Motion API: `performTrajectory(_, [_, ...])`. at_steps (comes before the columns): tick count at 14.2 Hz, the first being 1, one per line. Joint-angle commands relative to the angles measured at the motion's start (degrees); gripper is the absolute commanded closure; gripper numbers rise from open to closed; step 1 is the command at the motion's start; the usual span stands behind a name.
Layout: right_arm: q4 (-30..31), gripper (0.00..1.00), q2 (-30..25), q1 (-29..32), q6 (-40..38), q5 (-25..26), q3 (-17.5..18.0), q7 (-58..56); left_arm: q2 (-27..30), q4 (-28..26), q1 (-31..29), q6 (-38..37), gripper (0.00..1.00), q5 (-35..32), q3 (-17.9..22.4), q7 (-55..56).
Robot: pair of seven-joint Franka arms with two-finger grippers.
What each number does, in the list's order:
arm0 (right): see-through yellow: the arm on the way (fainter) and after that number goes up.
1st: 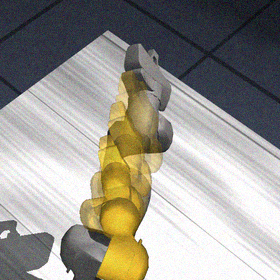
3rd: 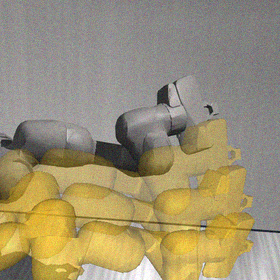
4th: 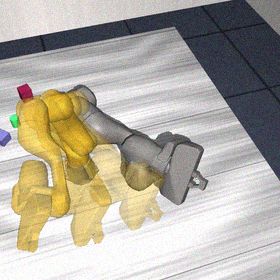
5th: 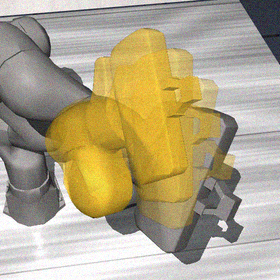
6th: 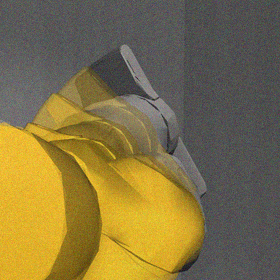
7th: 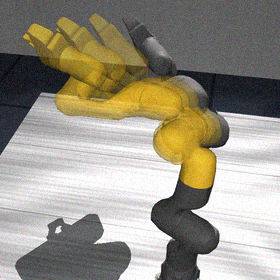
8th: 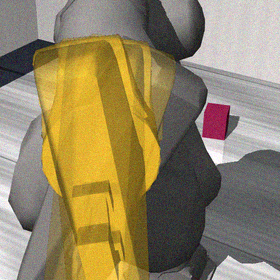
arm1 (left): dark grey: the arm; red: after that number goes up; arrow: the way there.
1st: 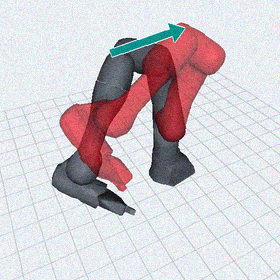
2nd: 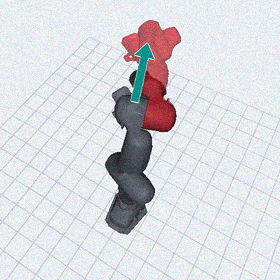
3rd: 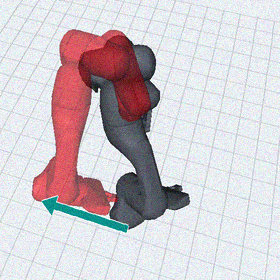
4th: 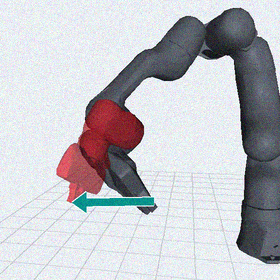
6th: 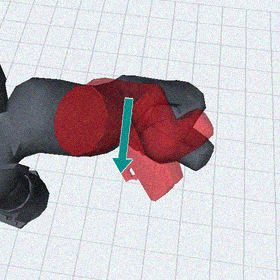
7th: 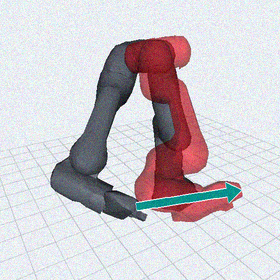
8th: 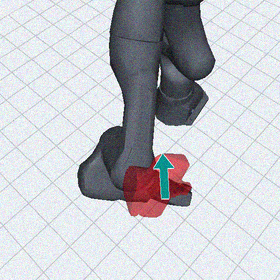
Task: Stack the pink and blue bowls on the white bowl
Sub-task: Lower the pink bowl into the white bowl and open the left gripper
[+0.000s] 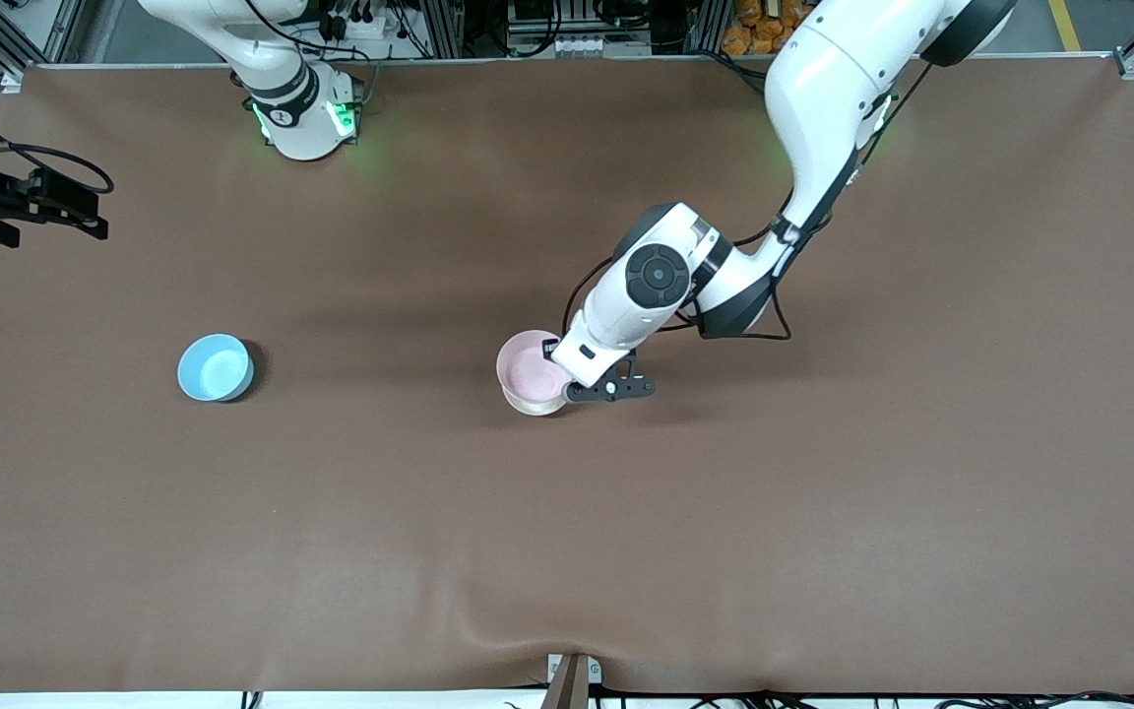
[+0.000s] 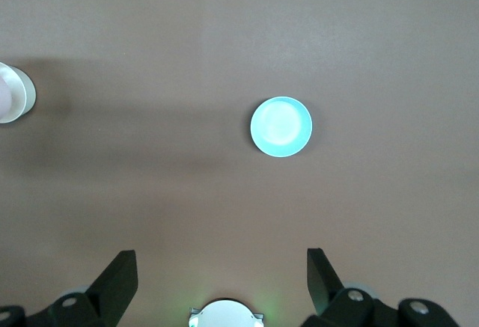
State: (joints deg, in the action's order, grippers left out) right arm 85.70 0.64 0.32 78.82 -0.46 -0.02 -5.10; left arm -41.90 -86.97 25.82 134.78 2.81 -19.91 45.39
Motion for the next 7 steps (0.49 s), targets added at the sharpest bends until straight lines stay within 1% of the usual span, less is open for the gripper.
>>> performTrajectory(1, [-1.42,0.0,0.77,0.65,-0.86,-0.42,0.28,-0.35,-1.61,1.89,0.98,1.01,1.0,-0.26,0.84,0.75])
performTrajectory(7, [-1.42,0.0,0.77,0.65,-0.86,-0.42,0.37,-0.35,-3.28,1.89,0.98,1.54,1.0,-0.7,1.81,0.49])
